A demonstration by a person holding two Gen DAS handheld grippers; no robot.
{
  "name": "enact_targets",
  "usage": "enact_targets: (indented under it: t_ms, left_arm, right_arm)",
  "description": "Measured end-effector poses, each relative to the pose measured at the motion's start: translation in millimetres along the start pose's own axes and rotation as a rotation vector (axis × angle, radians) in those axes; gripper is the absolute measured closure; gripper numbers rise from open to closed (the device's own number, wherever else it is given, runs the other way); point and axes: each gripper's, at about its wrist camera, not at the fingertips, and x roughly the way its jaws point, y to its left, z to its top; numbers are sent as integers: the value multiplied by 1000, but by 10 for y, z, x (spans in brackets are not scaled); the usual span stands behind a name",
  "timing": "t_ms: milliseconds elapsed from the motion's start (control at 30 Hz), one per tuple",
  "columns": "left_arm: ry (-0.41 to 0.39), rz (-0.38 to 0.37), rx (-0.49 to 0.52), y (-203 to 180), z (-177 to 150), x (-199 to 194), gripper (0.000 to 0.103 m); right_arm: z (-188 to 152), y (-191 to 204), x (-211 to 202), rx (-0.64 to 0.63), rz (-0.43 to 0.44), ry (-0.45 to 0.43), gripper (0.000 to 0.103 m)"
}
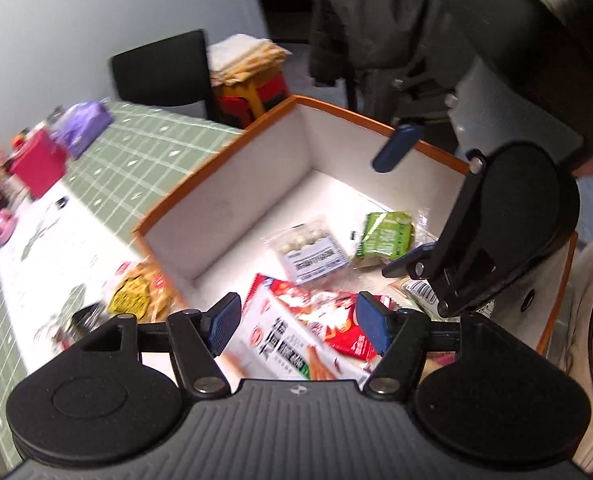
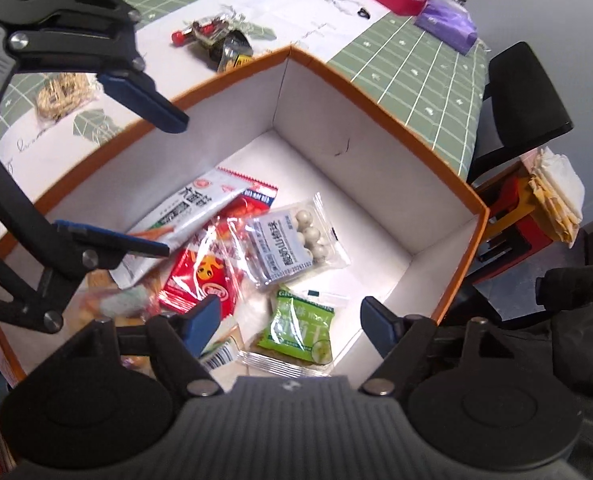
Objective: Organize snacks
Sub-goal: 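Move both tools back over the remaining snacks on the table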
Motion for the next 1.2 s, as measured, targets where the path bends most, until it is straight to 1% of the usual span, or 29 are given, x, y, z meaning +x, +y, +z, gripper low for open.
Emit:
enact_targets:
  t_ms: [133,267,400,533,667,700,733,800,933,1000,1100,1200]
  left_arm:
    - [-19,42,-101,120,-86,-272,26]
    - [-35,75,-204,303,-212,-543,26]
    - [-59,125,-279,517,-398,-790,26]
    - [-62,173,-373,764,-645,-939,25]
    - [-60,210,-416,935,-873,-1013,18]
    - [-60,218,-421,962,-920,-1019,15]
    - [-61,225,-426,992,-983,-1028,14]
    - [-53,236,-437,1046,-1083,-998,14]
    - [-8,288,-442,1147,-1345,-822,14]
    - [4,288,-447,1195,-1480,-711,14]
    - [22,281,-480,1276,-1661,-539,14]
    - [21,273,-508,1341,-1841,-377,14]
  right_arm:
    - [75,97,-155,52,-1,-66,28]
    - [227,205,-285,122,34,-136,28]
    - [399,370,-357,167,90,-196,28]
    - [575,600,-373,181,129,-244,30]
    - [741,830,-321,161,183,-274,30]
    - [782,885,-296,150,196,-277,30]
    - [816,942,-270,136,210,-279,30]
    - [887,1058,-192,106,221,-267,30]
    - [980,1220,-14,67,229,-226,30]
    - [1012,1255,69,63,235,-205,29]
    - [1067,1279,196,60,233,-179,28]
    - [1123,1285,319,63,239,-150,26]
